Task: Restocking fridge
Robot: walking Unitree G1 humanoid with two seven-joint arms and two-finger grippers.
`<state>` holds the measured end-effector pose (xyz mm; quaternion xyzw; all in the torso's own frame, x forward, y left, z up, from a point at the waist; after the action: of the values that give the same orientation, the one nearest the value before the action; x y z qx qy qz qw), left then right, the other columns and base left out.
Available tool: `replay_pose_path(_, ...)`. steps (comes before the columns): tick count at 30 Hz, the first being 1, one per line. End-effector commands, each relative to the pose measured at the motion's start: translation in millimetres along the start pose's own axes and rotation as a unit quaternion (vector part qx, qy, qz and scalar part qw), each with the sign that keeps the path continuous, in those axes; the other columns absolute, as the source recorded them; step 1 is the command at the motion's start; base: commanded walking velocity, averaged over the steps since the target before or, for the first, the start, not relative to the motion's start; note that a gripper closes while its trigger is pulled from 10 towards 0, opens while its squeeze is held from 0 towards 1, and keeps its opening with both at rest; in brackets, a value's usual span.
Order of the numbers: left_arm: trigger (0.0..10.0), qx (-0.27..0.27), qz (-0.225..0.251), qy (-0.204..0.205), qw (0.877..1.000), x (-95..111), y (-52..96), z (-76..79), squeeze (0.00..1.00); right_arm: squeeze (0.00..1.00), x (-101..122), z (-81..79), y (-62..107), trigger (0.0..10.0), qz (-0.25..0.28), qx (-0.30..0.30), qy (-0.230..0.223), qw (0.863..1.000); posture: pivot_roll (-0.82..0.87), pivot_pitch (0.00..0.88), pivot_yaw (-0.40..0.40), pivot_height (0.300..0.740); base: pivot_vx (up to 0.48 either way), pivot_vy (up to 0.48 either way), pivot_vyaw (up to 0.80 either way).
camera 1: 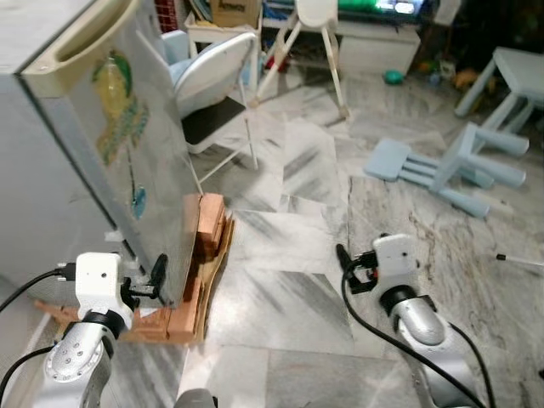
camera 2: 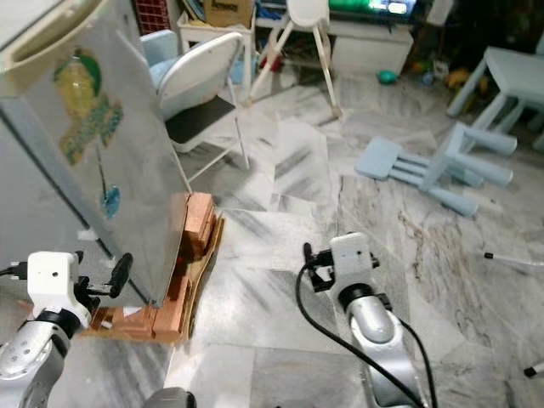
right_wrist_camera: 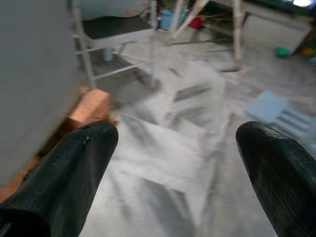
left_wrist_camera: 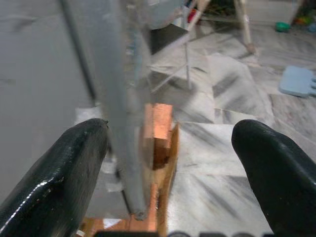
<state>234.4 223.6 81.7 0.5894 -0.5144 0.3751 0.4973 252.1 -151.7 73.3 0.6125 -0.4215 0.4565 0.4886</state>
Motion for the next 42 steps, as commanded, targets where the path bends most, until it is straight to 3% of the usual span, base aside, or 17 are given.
replay_pose_path(1,10.0,0.011,0.008,-0.007,1.0,1.8,-6.5,-5.8,0.0,0.0,9.8,3.5,-1.0,10.0,0.023,-0.005,-0.002,1.0,0.11,0.076,-0.084,0.74,0.0,0.0,0.0)
replay_pose_path(8,10.0,0.015,0.017,-0.002,1.0,10.1,-30.5,-8.1,0.0,0.0,10.7,8.2,-2.7,10.0,0.02,-0.009,0.0,1.0,0.08,0.083,-0.083,0.74,0.0,0.0,0.0)
replay_pose_path(15,10.0,0.03,0.024,0.008,0.999,25.6,-70.6,-11.8,0.0,0.0,12.7,14.8,6.6,10.0,0.019,-0.011,0.019,1.0,0.02,0.103,-0.089,0.74,0.0,0.0,0.0)
replay_pose_path(18,10.0,0.039,0.025,0.005,0.999,28.5,-78.9,-13.7,0.0,0.0,12.7,16.0,8.1,10.0,0.018,-0.01,0.022,1.0,0.01,0.103,-0.086,0.74,0.0,0.0,0.0)
replay_pose_path(23,10.0,0.083,0.022,0.009,0.996,32.1,-86.1,-28.0,0.0,0.0,16.6,14.2,9.3,10.0,0.026,-0.003,0.041,0.999,0.0,0.106,-0.075,0.74,0.0,0.0,0.0)
replay_pose_path(30,10.0,0.099,0.015,-0.002,0.995,30.1,-90.5,-34.6,0.0,0.0,11.0,13.1,14.7,10.0,0.016,-0.001,0.037,0.999,-0.01,0.111,-0.071,0.74,0.0,0.0,0.0)
replay_pose_path(32,10.0,0.093,0.011,0.002,0.996,28.9,-91.0,-33.9,0.0,0.0,11.0,13.2,15.0,10.0,0.014,0.001,0.034,0.999,-0.01,0.111,-0.071,0.74,0.0,0.0,0.0)
replay_pose_path(35,10.0,0.04,-0.017,-0.011,0.999,15.4,-88.3,-19.5,0.0,0.0,8.8,11.5,16.8,10.0,0.001,0.018,0.024,1.0,-0.01,0.112,-0.069,0.74,0.0,0.0,0.0)
replay_pose_path(39,10.0,0.034,-0.023,-0.025,0.999,8.9,-86.1,-17.1,0.0,0.0,5.6,10.2,18.0,10.0,-0.009,0.025,0.023,0.999,-0.01,0.113,-0.071,0.74,0.0,0.0,0.0)
replay_pose_path(42,10.0,0.086,-0.04,-0.038,0.995,6.9,-88.4,-32.4,0.0,0.0,3.3,7.2,18.7,10.0,-0.015,0.035,0.026,0.999,-0.01,0.115,-0.069,0.74,0.0,0.0,0.0)
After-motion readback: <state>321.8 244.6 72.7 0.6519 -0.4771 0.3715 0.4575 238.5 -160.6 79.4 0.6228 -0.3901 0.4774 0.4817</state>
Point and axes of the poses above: a point about 5 cm out from each wrist's last joint towards the gripper, its own y axis pointing back from the gripper into the wrist, its own x axis along the axis of the wrist's last joint, z = x × y, the point moved 1 cm from there along -y, pointing out of the wrist towards the gripper, and after that the axes turned 11 degrees about -y, right-handed, at the moved point
